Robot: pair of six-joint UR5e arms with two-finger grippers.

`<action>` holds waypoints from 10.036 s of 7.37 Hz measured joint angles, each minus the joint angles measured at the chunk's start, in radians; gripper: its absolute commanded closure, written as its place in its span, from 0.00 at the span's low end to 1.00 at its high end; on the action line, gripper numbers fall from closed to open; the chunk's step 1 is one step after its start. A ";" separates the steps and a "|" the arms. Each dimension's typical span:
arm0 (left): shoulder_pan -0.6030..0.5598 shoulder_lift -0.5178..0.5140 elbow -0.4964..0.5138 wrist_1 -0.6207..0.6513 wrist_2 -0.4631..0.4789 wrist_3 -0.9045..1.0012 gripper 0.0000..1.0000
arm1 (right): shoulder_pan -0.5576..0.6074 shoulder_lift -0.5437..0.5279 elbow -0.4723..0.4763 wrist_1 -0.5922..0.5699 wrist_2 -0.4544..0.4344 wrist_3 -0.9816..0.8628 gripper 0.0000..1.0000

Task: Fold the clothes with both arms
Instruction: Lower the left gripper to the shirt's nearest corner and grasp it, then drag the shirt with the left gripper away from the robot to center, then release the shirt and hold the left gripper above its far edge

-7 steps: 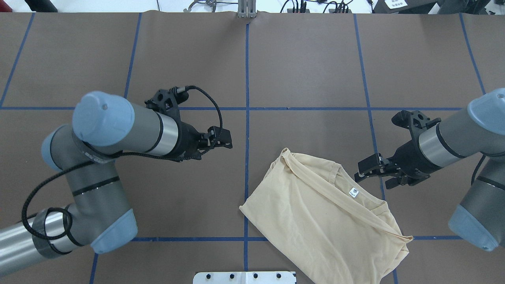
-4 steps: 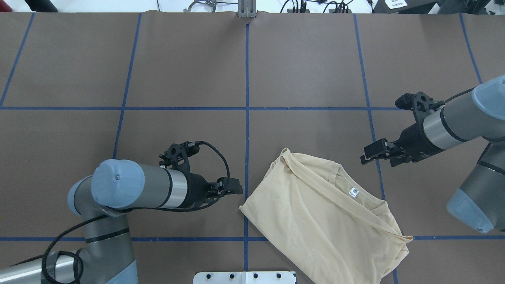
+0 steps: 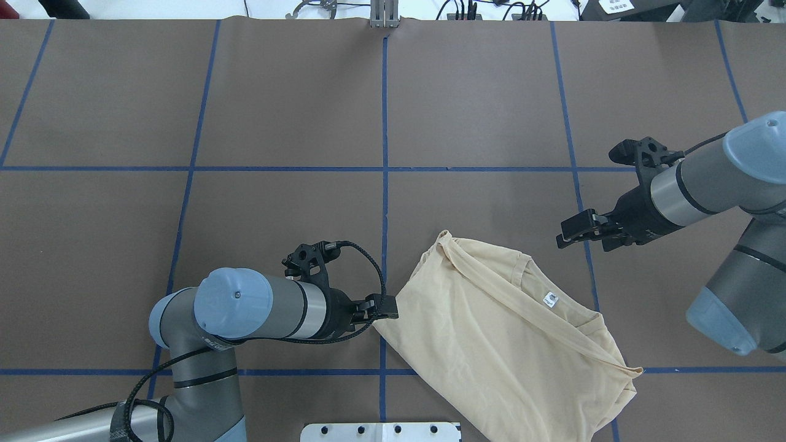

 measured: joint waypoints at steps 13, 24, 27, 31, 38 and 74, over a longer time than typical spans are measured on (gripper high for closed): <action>-0.003 -0.061 0.067 0.019 0.019 0.027 0.20 | 0.007 0.001 -0.002 0.000 0.002 0.003 0.00; 0.002 -0.067 0.066 0.043 0.013 0.024 0.22 | 0.016 0.000 -0.003 0.000 0.002 0.002 0.00; 0.002 -0.067 0.071 0.043 0.013 0.024 0.22 | 0.017 -0.001 -0.003 0.000 0.004 0.001 0.00; 0.005 -0.068 0.071 0.043 0.012 0.023 0.22 | 0.017 -0.002 -0.005 0.000 0.002 0.001 0.00; 0.016 -0.068 0.066 0.044 0.011 0.022 1.00 | 0.022 -0.002 -0.009 0.000 0.002 0.000 0.00; -0.382 -0.381 0.644 -0.067 0.041 0.278 1.00 | 0.062 -0.012 -0.008 0.005 -0.001 0.000 0.00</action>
